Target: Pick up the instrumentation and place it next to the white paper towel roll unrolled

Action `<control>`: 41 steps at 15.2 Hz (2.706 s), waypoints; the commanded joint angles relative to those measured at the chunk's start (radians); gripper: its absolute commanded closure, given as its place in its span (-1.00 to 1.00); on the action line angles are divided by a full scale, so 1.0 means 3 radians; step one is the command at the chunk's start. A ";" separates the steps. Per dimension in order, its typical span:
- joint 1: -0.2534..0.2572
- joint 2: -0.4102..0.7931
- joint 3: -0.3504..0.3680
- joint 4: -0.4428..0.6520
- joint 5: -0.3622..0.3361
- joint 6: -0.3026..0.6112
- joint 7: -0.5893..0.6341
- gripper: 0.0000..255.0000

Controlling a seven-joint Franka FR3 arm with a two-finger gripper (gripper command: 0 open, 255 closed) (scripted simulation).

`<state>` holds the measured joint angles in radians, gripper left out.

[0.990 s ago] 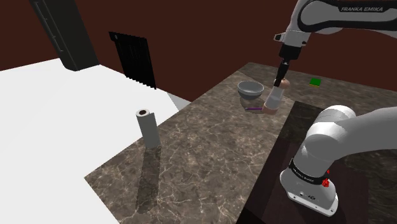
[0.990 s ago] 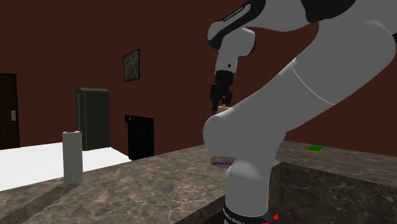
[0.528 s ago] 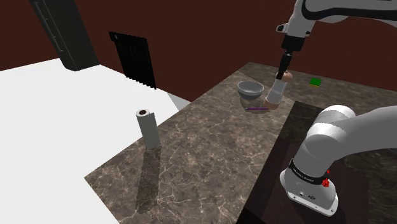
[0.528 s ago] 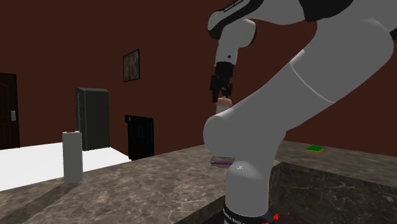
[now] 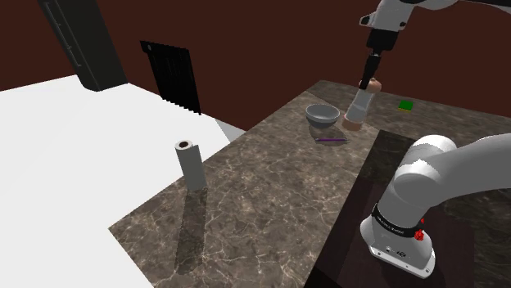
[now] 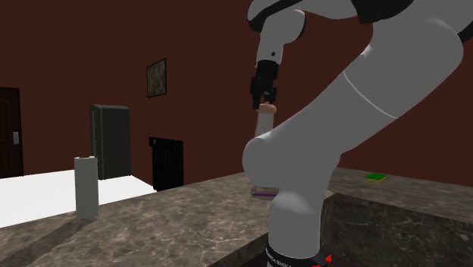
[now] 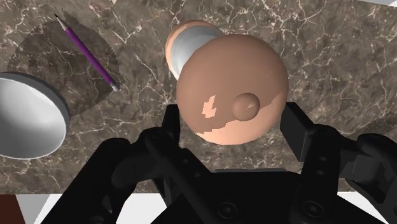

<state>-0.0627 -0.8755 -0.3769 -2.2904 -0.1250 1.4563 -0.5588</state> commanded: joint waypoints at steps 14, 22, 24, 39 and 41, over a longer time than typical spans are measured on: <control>0.0105 0.0262 0.0198 0.0687 0.0199 -0.0432 0.0172 1.00; 0.0236 0.0398 0.0754 0.0615 0.0602 -0.0209 0.0777 1.00; 0.0273 0.0466 0.0888 0.0633 0.0694 -0.0146 0.0922 1.00; 0.0524 0.1381 0.1824 0.1250 0.1118 0.0318 0.1968 1.00; 0.0549 0.1553 0.1943 0.1400 0.1125 0.0367 0.2110 1.00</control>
<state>0.0988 -0.4308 0.1909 -1.8857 0.2109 1.5566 0.0559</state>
